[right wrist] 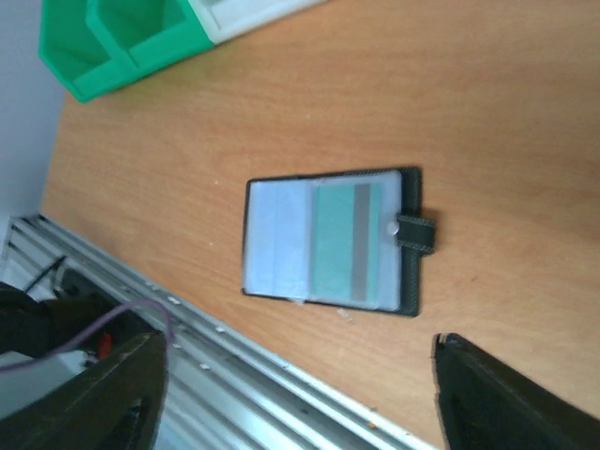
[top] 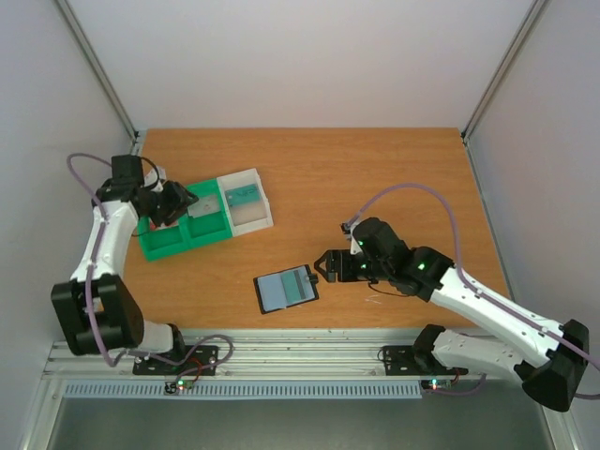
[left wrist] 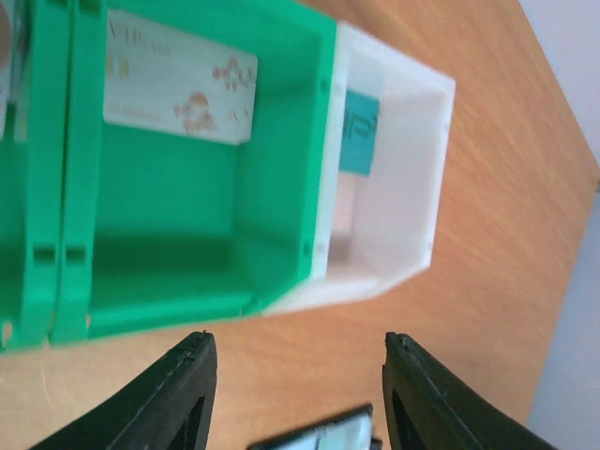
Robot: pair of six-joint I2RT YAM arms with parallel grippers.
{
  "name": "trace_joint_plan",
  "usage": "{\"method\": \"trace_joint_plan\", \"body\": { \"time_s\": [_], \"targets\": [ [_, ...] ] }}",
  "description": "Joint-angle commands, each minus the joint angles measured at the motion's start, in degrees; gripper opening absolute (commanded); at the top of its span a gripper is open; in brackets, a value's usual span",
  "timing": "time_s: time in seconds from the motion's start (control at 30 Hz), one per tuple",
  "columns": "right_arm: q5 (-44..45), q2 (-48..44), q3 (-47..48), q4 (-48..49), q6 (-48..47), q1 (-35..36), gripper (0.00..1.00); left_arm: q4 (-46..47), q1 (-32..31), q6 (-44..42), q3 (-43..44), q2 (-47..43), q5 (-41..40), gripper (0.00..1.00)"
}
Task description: Take the credit cards out of the card holder
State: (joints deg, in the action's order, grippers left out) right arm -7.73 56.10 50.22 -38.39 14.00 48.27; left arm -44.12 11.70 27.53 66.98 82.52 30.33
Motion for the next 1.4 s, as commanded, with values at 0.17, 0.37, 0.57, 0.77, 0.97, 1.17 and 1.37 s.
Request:
{"method": "trace_joint_plan", "body": {
  "time_s": [0.17, 0.37, 0.57, 0.77, 0.97, 1.17, 1.37],
  "targets": [
    [-6.9, 7.2, -5.4, 10.0, 1.3, 0.0, 0.38, -6.7, -3.7, -0.6, -9.6, -16.2, 7.2, 0.43],
    [-6.4, 13.3, -7.2, 13.8, 0.6, 0.0, 0.31, -8.2, -9.0, 1.7, -13.1, -22.3, 7.6, 0.39],
    [-7.9, 21.5, -7.6, 18.4, 1.1, 0.1, 0.28, -5.6, -17.0, 7.1, -18.5, -24.8, 6.8, 0.38],
    [-8.5, 27.7, -7.6, 21.6, 0.9, 0.1, 0.28, -3.3, -23.1, 9.5, -22.6, -25.5, 5.1, 0.38],
    [-6.5, 30.1, -8.1, 22.2, 1.6, 0.0, 0.31, 3.5, -25.8, 12.6, -28.7, -25.4, 5.6, 0.38],
    [-6.1, 31.9, -8.2, 23.2, 1.8, 0.1, 0.33, 11.2, -26.8, 15.3, -34.0, -23.6, 7.4, 0.41],
    [-7.5, 34.1, -8.3, 25.4, 2.5, 0.1, 0.33, 19.1, -27.3, 17.4, -38.5, -19.7, 8.9, 0.40]
  ]
}}
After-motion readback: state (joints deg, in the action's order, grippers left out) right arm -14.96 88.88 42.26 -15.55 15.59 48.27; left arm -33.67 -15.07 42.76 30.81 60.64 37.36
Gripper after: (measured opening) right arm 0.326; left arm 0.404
